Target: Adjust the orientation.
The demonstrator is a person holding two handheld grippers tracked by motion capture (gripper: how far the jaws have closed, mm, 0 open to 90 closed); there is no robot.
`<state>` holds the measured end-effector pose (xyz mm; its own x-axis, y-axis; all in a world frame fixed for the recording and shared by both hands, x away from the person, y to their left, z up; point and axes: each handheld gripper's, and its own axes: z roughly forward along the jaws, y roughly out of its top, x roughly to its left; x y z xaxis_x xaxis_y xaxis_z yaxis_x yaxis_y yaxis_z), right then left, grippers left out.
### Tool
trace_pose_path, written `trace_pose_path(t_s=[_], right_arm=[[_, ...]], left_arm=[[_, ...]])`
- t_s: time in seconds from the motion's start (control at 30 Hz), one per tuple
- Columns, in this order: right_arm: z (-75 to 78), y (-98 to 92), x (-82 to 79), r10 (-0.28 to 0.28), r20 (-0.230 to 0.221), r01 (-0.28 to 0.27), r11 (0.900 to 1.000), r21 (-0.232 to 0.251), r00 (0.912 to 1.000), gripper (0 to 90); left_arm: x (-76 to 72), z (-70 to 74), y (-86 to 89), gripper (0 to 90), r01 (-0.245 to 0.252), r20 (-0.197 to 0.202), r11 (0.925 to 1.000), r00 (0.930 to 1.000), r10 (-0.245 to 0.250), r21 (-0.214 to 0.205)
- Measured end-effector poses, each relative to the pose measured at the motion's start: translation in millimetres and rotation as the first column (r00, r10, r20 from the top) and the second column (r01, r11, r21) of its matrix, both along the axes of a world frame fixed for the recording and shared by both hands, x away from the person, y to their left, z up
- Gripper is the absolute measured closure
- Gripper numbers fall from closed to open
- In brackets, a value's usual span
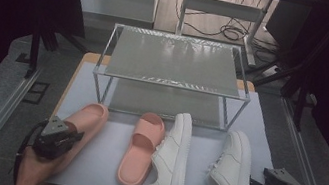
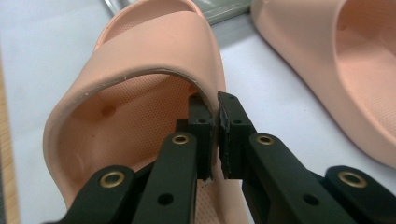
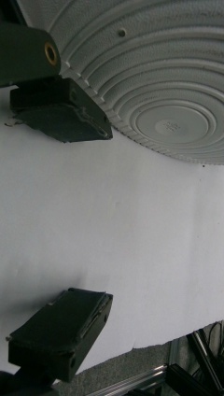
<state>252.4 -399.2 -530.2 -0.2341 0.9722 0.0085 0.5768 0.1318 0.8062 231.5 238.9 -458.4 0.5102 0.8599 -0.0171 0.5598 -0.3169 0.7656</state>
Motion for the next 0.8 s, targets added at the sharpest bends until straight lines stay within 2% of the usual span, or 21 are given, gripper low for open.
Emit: trace_pose_path(t_s=[0.33, 0.53, 0.8], right_arm=[[-0.1, 0.0, 0.0, -0.001, 0.001, 0.001, 1.0, 0.0, 1.0, 17.7], [0.0, -0.3, -0.1, 0.002, 0.0, -0.002, 1.0, 0.0, 1.0, 17.7], [-0.1, -0.4, -0.1, 0.002, 0.001, -0.002, 1.0, 0.001, 1.0, 17.8]], left_arm=[[16.7, 0.1, -23.8, 84.8, 0.04, 0.003, 0.9992, 0.9992, -0.04, 0.0], [29.6, 0.6, -36.8, 84.7, 0.043, 0.002, 0.9982, 0.9991, -0.043, -0.041], [47.5, 0.9, -54.7, 84.8, 0.037, 0.005, 0.9965, 0.9993, -0.037, -0.074]])
